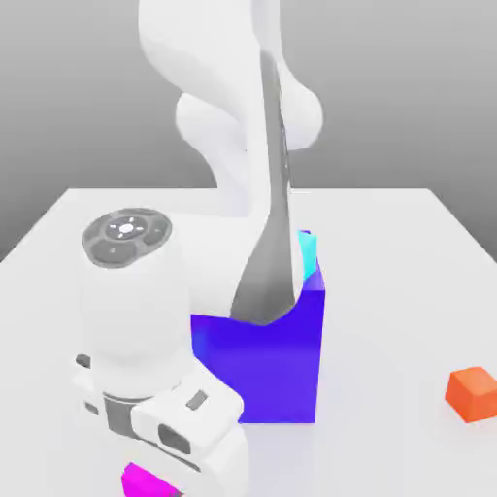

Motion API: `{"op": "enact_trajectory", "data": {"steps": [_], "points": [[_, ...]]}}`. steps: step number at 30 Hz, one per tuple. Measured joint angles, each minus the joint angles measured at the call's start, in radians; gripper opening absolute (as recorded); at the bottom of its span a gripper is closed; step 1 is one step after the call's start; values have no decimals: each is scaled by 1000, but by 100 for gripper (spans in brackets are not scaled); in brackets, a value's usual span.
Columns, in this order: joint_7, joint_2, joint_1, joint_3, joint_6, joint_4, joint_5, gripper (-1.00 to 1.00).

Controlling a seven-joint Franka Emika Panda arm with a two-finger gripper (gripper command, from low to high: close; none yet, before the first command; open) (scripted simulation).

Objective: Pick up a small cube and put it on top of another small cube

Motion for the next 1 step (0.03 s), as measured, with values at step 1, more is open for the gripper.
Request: {"op": "enact_trajectory", "data": {"steps": [1], "points": [[0,0,0,0,0,0,0,100]]}}
